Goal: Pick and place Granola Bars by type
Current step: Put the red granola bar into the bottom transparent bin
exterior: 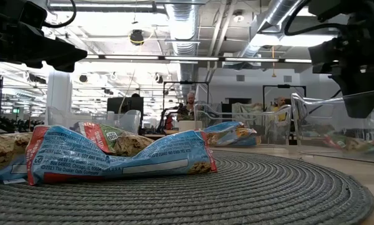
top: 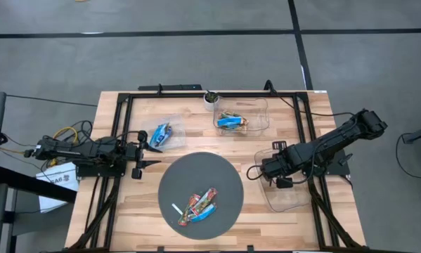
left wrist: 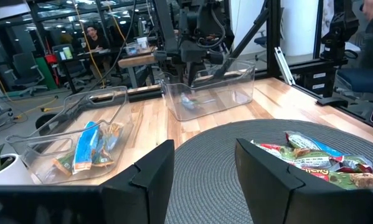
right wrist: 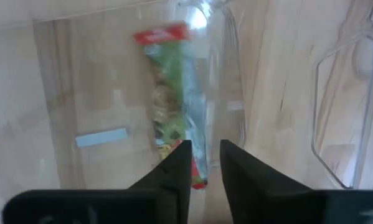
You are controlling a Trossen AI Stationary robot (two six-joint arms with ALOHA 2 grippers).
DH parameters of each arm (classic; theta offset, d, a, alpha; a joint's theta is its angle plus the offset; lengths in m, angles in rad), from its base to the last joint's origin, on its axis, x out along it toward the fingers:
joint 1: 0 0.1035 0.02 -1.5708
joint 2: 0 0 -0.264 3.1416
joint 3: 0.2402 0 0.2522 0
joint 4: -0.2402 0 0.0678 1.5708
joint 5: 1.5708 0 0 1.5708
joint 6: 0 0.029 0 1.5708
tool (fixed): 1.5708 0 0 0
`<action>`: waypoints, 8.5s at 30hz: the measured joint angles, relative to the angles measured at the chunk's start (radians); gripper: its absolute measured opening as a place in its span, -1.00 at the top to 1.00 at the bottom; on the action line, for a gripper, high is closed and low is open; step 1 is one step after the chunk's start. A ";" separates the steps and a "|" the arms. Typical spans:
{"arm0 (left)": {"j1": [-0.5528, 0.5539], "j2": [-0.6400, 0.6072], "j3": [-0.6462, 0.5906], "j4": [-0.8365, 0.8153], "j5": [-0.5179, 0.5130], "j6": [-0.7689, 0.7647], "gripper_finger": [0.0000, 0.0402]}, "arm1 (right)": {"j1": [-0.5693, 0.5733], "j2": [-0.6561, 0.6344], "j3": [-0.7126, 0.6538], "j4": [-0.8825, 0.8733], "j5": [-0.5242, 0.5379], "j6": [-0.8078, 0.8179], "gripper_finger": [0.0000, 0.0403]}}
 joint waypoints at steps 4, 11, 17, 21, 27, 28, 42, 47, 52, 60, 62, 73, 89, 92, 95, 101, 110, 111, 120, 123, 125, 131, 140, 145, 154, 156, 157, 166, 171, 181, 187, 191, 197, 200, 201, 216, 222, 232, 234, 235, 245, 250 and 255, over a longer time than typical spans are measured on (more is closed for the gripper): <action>0.000 0.000 0.000 0.000 0.000 0.000 0.19 | 0.000 -0.001 0.000 0.005 0.000 0.001 0.48; 0.000 0.000 0.000 0.000 0.000 0.000 0.19 | 0.000 -0.006 0.021 0.033 0.000 0.029 0.35; 0.000 0.000 0.000 0.000 0.000 0.000 0.19 | 0.016 -0.006 0.119 -0.021 0.001 0.038 0.31; 0.000 0.000 0.000 0.000 0.000 0.000 0.19 | 0.027 0.003 0.211 -0.065 0.005 0.045 0.31; 0.000 0.000 0.000 0.000 0.000 0.000 0.19 | 0.033 0.009 0.333 -0.089 0.010 0.103 0.33; 0.000 0.000 0.000 0.000 0.000 0.000 0.19 | 0.033 0.013 0.349 -0.083 0.008 0.114 0.33; 0.000 0.000 0.000 0.000 0.000 0.000 0.19 | 0.060 0.137 0.396 0.264 -0.011 0.097 0.34; 0.000 0.000 0.000 0.000 0.000 0.000 0.19 | 0.061 0.227 0.396 0.431 -0.026 -0.001 0.33; 0.000 0.000 0.000 0.000 0.000 0.000 0.19 | 0.068 0.332 0.425 0.520 -0.024 -0.101 0.31; 0.000 0.000 0.000 0.000 0.000 0.000 0.19 | 0.090 0.508 0.587 0.525 0.058 -0.249 0.30; 0.000 0.000 0.000 0.000 0.000 0.000 0.19 | 0.095 0.549 0.628 0.527 0.064 -0.291 0.28; 0.000 0.000 0.000 0.000 0.000 0.000 0.19 | 0.110 0.744 0.774 0.532 0.088 -0.494 0.19; 0.000 0.000 0.000 0.000 0.000 0.000 0.19 | 0.076 0.826 0.785 0.563 0.107 -0.612 0.20; 0.000 0.000 0.000 0.000 0.000 0.000 0.19 | 0.078 0.826 0.785 0.533 0.106 -0.612 0.20; 0.000 0.000 0.000 0.000 0.000 0.000 0.19 | 0.078 0.835 0.786 0.518 0.106 -0.624 0.20; 0.000 0.000 0.000 0.000 0.000 0.000 0.19 | 0.073 0.872 0.789 0.537 0.108 -0.675 0.19; 0.000 0.000 0.000 0.000 0.000 0.000 0.19 | 0.060 0.876 0.785 0.523 0.108 -0.681 0.26; 0.000 0.000 0.000 0.000 0.000 0.000 0.19 | 0.058 0.876 0.785 0.522 0.108 -0.680 0.30; 0.000 0.000 0.000 0.000 0.000 0.000 0.19 | 0.050 0.876 0.785 0.521 0.110 -0.612 0.77; 0.000 0.000 0.000 0.000 0.000 0.000 0.19 | 0.050 0.874 0.785 0.516 0.119 -0.586 0.88; 0.000 0.000 0.000 0.000 0.000 0.000 0.19 | 0.050 0.865 0.785 0.490 0.123 -0.563 0.94; 0.000 0.000 0.000 0.000 0.000 0.000 0.19 | 0.050 0.801 0.785 0.367 0.135 -0.507 0.97; 0.000 0.000 0.000 0.000 0.000 0.000 0.19 | 0.061 0.648 0.785 0.078 0.135 -0.331 0.94; 0.000 0.000 0.000 0.000 0.000 0.000 0.19 | 0.079 0.541 0.785 -0.133 0.134 -0.175 0.96; 0.000 0.000 0.000 0.000 0.000 0.000 0.19 | 0.076 0.396 0.779 -0.468 0.132 0.104 0.94; 0.000 0.000 0.000 0.000 0.000 0.000 0.19 | 0.071 0.358 0.745 -0.458 0.111 0.119 0.94; 0.000 0.000 0.000 0.000 0.000 0.000 0.19 | 0.069 0.344 0.733 -0.472 0.099 0.134 0.94; 0.000 0.000 0.000 0.000 0.000 0.000 0.19 | 0.068 0.175 0.480 -0.449 0.020 0.312 0.94; 0.000 0.000 0.000 0.000 0.000 0.000 0.19 | 0.064 0.089 0.371 -0.437 -0.031 0.403 0.94; 0.000 0.000 0.000 0.000 0.000 0.000 0.19 | 0.065 0.014 0.144 -0.274 -0.066 0.418 0.94; 0.000 0.000 0.000 0.000 0.000 0.000 0.19 | 0.064 0.012 0.043 -0.133 -0.109 0.385 0.95; 0.000 0.000 0.000 0.000 0.000 0.000 0.19 | 0.061 0.012 -0.002 -0.035 -0.111 0.337 0.94; 0.000 0.000 0.000 0.000 0.000 0.000 0.19 | 0.045 0.012 -0.052 0.074 -0.105 0.306 0.94; 0.000 0.000 0.000 0.000 0.000 0.000 0.19 | 0.035 0.012 -0.076 0.126 -0.105 0.305 0.92; 0.000 0.000 0.000 0.000 0.000 0.000 0.19 | 0.032 0.012 -0.081 0.140 -0.105 0.303 0.91; 0.000 0.000 0.000 0.000 0.000 0.000 0.19 | 0.027 0.013 -0.093 0.187 -0.101 0.297 0.46; 0.000 0.000 0.000 0.000 0.000 0.000 0.19 | 0.034 0.000 -0.064 0.158 -0.099 0.329 0.32; 0.000 0.000 0.000 0.000 0.000 0.000 0.19 | 0.072 0.001 0.064 0.008 -0.021 0.359 0.05; 0.000 0.000 0.000 0.000 0.000 0.000 0.19 | 0.082 0.001 0.102 -0.024 -0.022 0.359 0.01; 0.000 0.000 0.000 0.000 0.000 0.000 0.19 | 0.090 0.001 0.123 -0.028 -0.022 0.359 -0.01; 0.000 0.000 0.000 0.000 0.000 0.000 0.19 | 0.158 0.112 0.371 -0.011 0.002 0.332 0.01; 0.000 0.000 0.000 0.000 0.000 0.000 0.19 | 0.192 0.245 0.507 0.072 0.005 0.202 0.08; 0.000 0.000 0.000 0.000 0.000 0.000 0.19 | 0.216 0.405 0.624 0.165 0.004 0.062 0.12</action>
